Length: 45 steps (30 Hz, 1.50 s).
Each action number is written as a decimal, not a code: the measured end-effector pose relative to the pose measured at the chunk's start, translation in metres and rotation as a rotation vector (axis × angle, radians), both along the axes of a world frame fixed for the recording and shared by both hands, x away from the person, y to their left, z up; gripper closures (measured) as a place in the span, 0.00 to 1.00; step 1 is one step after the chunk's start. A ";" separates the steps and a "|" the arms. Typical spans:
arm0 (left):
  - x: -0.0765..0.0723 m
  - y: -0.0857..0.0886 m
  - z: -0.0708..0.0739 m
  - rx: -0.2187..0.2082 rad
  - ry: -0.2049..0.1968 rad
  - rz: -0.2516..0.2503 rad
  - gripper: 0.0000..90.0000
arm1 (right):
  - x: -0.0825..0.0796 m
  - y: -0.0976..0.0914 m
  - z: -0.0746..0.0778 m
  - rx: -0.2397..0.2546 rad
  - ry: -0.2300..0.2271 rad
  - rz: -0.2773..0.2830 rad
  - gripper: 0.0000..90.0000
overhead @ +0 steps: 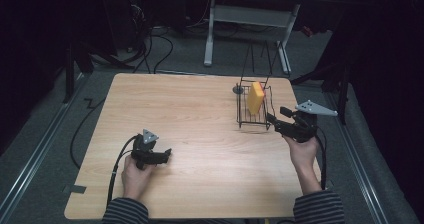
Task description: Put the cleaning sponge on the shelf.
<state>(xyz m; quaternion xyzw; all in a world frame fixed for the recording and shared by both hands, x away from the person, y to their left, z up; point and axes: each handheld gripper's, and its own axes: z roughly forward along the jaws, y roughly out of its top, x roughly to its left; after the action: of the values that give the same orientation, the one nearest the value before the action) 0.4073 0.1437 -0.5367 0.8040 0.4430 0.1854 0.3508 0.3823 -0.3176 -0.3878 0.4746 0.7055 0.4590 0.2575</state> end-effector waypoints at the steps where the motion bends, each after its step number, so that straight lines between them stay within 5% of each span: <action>1: 0.000 0.000 0.000 0.000 0.000 0.000 0.17 | -0.002 0.000 -0.001 0.006 0.000 0.004 0.42; 26: 0.000 0.000 0.000 0.000 0.000 0.000 0.17 | -0.048 -0.009 -0.010 0.049 -0.006 0.030 0.42; 45: 0.000 0.000 0.000 0.001 0.000 0.000 0.17 | -0.053 0.003 -0.032 0.084 0.015 0.062 0.42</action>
<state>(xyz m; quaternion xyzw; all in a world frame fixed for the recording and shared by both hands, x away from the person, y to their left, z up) 0.4073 0.1437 -0.5367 0.8040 0.4430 0.1855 0.3506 0.3293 -0.3149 -0.4194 0.4661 0.7021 0.4923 0.2178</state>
